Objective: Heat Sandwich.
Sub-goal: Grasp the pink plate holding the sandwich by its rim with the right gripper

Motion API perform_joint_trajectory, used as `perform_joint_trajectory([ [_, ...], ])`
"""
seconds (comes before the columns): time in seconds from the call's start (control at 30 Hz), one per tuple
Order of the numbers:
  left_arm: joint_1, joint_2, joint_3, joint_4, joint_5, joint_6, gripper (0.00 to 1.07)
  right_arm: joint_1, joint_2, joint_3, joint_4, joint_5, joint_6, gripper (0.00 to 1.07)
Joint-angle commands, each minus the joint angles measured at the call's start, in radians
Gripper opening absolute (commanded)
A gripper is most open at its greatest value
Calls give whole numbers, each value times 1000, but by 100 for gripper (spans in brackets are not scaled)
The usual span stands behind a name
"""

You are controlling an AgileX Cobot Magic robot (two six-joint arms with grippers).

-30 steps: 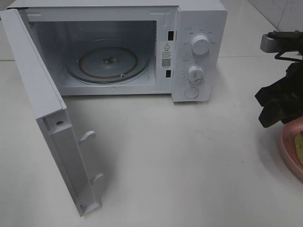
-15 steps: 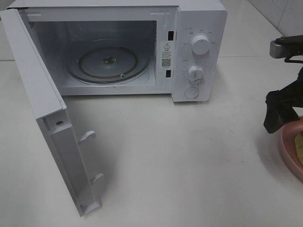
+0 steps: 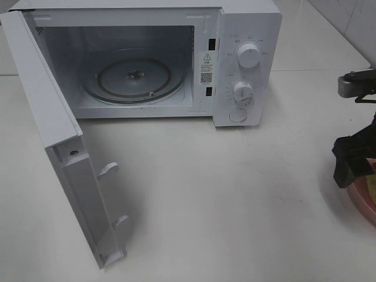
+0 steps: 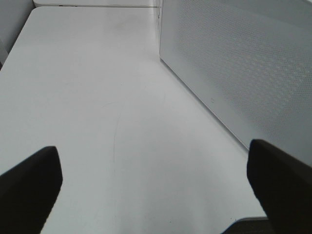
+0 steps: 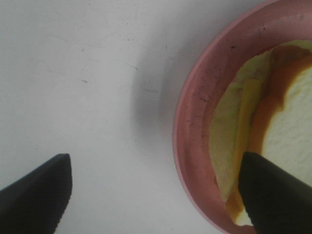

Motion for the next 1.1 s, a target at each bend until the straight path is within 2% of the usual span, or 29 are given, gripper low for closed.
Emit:
perform_joint_trajectory([
  [0.03,-5,-19,1,-2,-9,-2,98,-7,5,29,-62,-52,72,87],
  [1.1,-5,-19,1,-2,-9,-2,98,-7,301,35,-66,-226,101,82],
])
